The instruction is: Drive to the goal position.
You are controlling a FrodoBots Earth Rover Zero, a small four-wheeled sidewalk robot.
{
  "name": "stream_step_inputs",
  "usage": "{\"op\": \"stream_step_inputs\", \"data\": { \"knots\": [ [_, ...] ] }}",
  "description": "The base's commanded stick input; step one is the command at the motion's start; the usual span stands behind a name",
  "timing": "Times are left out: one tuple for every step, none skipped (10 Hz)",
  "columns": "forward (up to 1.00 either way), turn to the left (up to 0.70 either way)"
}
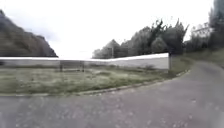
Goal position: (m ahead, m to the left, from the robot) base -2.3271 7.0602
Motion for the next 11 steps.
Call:
{"op": "stream_step_inputs", "data": {
  "knots": [
    [0.0, 0.23],
    [0.0, 0.02],
    [0.0, 0.0],
    [0.0, 0.0],
    [0.0, 0.0],
    [0.0, 0.0],
    [0.0, 0.0],
    [0.0, 0.0],
    [0.0, 0.0],
    [0.0, 0.0],
    [0.0, 0.0]
  ]
}}
